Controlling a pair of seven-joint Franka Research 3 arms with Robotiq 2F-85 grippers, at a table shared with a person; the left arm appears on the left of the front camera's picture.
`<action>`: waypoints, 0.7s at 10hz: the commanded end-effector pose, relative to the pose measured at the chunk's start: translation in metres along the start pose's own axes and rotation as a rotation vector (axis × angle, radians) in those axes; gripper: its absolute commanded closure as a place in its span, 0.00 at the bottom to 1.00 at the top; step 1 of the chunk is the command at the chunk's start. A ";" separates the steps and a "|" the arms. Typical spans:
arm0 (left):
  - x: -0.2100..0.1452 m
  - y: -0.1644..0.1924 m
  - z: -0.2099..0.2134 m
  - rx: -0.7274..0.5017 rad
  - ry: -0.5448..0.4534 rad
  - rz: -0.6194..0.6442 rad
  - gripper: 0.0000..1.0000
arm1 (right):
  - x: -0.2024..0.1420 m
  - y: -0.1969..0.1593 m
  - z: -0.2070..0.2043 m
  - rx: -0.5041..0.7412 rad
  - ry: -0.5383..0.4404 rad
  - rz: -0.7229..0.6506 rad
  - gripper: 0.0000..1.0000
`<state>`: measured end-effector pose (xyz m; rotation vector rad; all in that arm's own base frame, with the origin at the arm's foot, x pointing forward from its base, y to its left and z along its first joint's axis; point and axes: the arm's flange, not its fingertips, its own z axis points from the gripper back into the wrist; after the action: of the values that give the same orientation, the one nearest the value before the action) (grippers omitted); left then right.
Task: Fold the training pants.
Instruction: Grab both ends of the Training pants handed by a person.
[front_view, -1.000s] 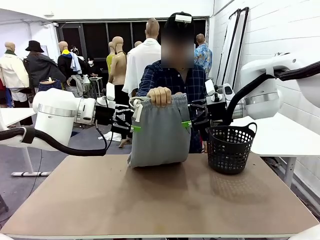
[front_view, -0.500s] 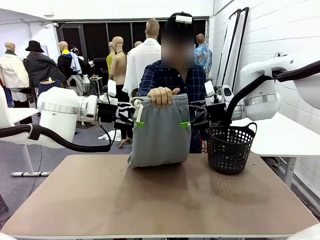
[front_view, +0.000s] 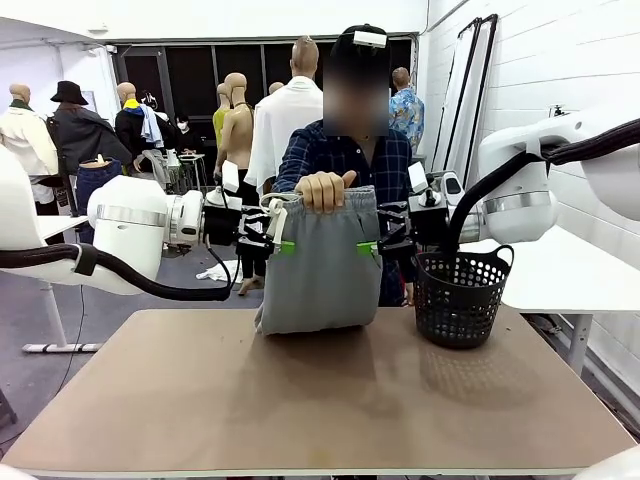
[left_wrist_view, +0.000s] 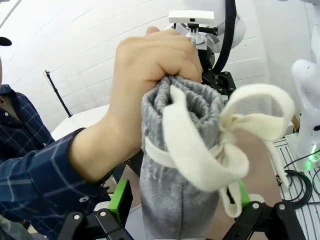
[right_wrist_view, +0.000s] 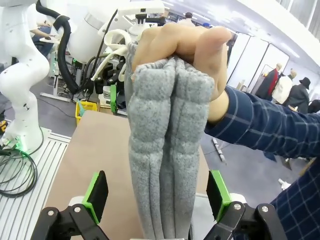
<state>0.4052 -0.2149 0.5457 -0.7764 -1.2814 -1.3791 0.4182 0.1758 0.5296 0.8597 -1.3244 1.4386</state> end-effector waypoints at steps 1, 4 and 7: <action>-0.003 0.007 -0.002 0.001 -0.053 0.030 0.00 | -0.003 -0.007 -0.008 0.002 -0.050 0.013 0.00; -0.012 0.014 -0.005 -0.029 -0.121 0.067 0.00 | -0.007 -0.015 -0.012 0.010 -0.080 -0.002 0.00; -0.020 0.018 -0.008 -0.021 -0.116 0.081 0.00 | -0.008 -0.025 -0.014 0.010 -0.096 -0.025 0.00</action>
<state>0.4229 -0.2138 0.5297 -0.9150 -1.2795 -1.3131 0.4376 0.1834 0.5272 0.9292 -1.3343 1.4174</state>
